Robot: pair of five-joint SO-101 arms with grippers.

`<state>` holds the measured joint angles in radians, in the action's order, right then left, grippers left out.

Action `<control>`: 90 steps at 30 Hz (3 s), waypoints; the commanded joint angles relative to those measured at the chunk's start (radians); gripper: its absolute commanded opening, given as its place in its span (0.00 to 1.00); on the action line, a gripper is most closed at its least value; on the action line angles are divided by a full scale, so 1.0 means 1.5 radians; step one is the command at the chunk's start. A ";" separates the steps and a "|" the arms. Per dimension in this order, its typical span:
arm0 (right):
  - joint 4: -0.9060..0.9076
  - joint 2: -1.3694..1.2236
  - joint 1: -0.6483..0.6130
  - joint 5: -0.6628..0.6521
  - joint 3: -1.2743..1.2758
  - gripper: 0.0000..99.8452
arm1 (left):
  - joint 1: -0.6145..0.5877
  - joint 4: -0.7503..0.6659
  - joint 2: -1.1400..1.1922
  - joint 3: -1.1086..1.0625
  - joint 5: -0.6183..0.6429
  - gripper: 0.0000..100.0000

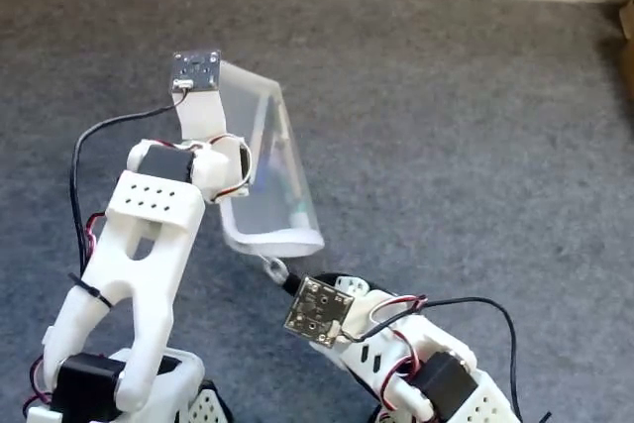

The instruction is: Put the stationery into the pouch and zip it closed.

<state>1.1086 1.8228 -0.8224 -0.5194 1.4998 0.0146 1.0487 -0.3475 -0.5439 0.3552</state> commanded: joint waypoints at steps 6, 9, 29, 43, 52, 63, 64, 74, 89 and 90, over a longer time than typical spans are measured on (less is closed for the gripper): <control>-0.058 -0.102 -0.005 -0.005 -0.009 0.00 | -0.028 0.029 -0.001 0.026 0.002 0.01; -0.087 -0.169 -0.005 0.029 -0.009 0.00 | -0.028 0.032 -0.001 0.027 0.002 0.01; -0.226 -0.210 -0.096 0.248 -0.055 0.19 | -0.028 0.029 0.004 0.017 0.004 0.01; -0.435 -0.527 -0.112 0.266 -0.062 0.19 | -0.026 0.029 0.005 0.009 0.004 0.01; -0.553 -0.646 -0.111 0.266 -0.062 0.19 | -0.025 0.029 0.005 0.009 0.004 0.01; -0.638 -0.723 -0.110 0.266 -0.062 0.19 | -0.028 -0.006 0.005 -0.019 0.002 0.01; -0.638 -0.723 -0.109 0.266 -0.062 0.19 | -0.028 -0.006 0.005 -0.019 0.003 0.01; -0.642 -0.725 -0.108 0.266 -0.062 0.19 | -0.028 -0.005 0.001 -0.020 0.002 0.01; -0.521 -0.871 -0.094 0.322 -0.262 0.19 | -0.029 -0.040 0.003 -0.038 0.000 0.01; -0.521 -0.872 -0.094 0.323 -0.262 0.19 | -0.028 -0.044 0.003 -0.041 0.000 0.01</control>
<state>0.3230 0.5140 -0.9789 -0.0453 1.1761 -0.0130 1.0180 -0.3429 -0.6007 0.3537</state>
